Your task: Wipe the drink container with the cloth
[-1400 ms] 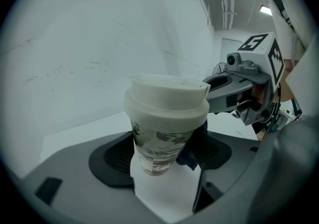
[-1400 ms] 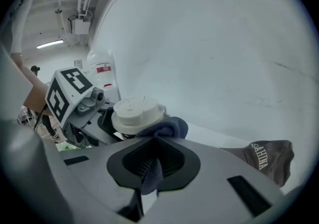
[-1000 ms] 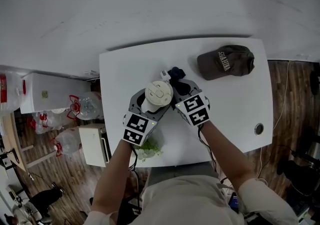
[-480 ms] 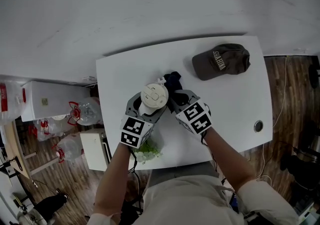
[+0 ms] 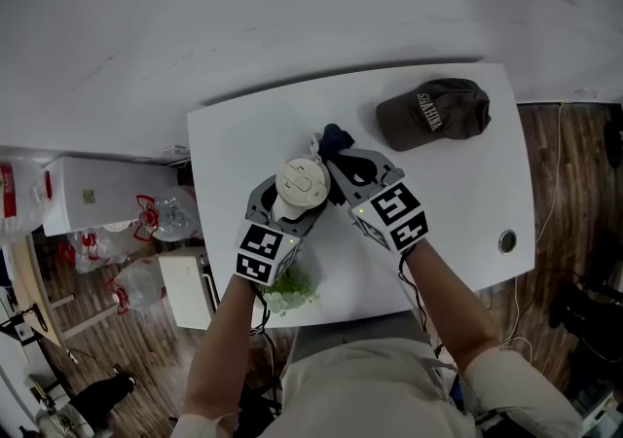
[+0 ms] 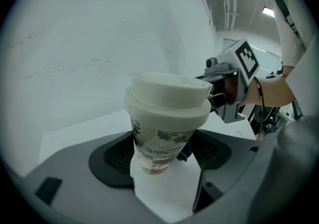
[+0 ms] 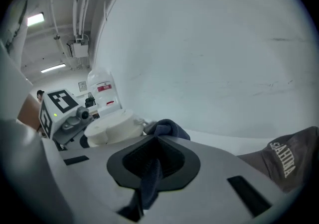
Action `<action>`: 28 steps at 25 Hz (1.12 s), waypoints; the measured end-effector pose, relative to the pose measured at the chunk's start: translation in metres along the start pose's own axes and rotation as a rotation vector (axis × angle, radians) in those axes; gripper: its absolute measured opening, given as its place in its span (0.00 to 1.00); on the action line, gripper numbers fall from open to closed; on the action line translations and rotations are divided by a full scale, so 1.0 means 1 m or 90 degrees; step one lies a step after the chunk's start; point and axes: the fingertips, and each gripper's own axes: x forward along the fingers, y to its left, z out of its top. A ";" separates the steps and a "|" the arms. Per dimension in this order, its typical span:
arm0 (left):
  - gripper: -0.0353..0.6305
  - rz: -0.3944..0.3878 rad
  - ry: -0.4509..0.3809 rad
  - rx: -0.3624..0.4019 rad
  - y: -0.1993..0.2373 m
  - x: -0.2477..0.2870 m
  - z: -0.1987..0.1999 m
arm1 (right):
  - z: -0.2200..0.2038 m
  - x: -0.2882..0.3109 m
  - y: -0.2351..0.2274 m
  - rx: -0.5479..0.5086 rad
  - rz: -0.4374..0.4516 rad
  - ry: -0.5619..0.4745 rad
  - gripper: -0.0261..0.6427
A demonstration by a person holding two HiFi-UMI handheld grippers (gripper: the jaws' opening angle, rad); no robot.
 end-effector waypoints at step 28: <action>0.61 0.046 -0.009 -0.192 -0.002 -0.017 -0.022 | -0.043 -0.050 0.044 0.133 0.046 0.006 0.09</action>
